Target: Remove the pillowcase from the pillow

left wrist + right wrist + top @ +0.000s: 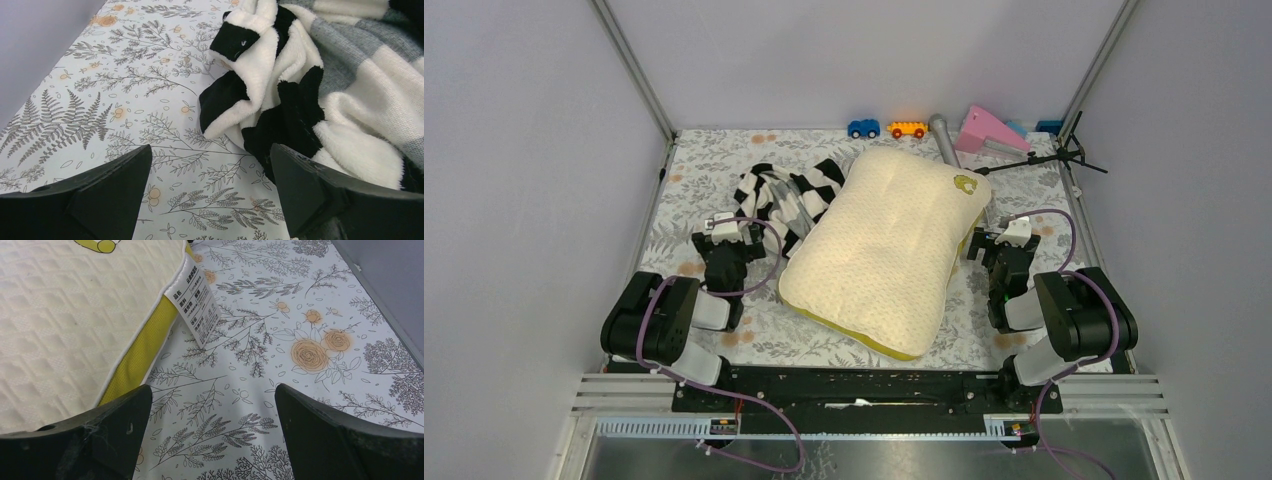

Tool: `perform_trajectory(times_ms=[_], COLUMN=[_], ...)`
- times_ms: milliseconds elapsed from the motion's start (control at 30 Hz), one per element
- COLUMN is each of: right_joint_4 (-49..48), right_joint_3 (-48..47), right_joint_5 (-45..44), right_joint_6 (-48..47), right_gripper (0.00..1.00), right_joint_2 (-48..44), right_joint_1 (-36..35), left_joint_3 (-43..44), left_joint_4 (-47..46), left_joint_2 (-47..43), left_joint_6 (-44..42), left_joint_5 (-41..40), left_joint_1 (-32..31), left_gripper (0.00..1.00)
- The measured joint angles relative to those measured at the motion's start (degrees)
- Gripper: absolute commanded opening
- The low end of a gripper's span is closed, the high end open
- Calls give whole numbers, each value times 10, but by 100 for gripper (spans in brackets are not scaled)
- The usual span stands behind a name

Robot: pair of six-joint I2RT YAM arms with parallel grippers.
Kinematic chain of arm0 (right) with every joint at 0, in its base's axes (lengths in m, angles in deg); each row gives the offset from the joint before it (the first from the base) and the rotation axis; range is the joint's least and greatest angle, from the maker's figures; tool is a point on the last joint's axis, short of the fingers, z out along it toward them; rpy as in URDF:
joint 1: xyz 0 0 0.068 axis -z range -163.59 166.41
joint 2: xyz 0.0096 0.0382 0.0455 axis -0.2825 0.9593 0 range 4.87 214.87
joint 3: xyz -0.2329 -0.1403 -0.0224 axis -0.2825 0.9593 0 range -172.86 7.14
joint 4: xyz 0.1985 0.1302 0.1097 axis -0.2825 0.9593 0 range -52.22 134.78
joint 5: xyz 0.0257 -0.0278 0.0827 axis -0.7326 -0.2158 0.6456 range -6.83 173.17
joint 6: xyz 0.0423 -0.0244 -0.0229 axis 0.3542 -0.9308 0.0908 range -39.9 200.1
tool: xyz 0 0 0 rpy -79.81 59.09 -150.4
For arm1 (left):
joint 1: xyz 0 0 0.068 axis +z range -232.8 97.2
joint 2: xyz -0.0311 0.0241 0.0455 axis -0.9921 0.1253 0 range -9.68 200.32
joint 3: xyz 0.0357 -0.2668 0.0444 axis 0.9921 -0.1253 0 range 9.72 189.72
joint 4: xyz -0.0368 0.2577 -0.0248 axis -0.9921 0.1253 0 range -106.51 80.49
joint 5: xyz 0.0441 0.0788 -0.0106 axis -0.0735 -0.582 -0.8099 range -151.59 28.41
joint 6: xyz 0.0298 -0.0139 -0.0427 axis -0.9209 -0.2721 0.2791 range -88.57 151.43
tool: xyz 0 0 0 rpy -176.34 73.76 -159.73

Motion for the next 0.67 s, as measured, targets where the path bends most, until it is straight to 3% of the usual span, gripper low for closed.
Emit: perform_trajectory(times_ms=[667], right_joint_4=[-9], right_joint_3=[0], right_joint_5=[0], right_joint_6=[4], right_gripper=[100], right_joint_2=[0], right_joint_1=[1], left_joint_3=[1], left_joint_4=[0], left_joint_2=[0], left_joint_6=[0], left_joint_5=[17], left_joint_1=[3], left_gripper=[99])
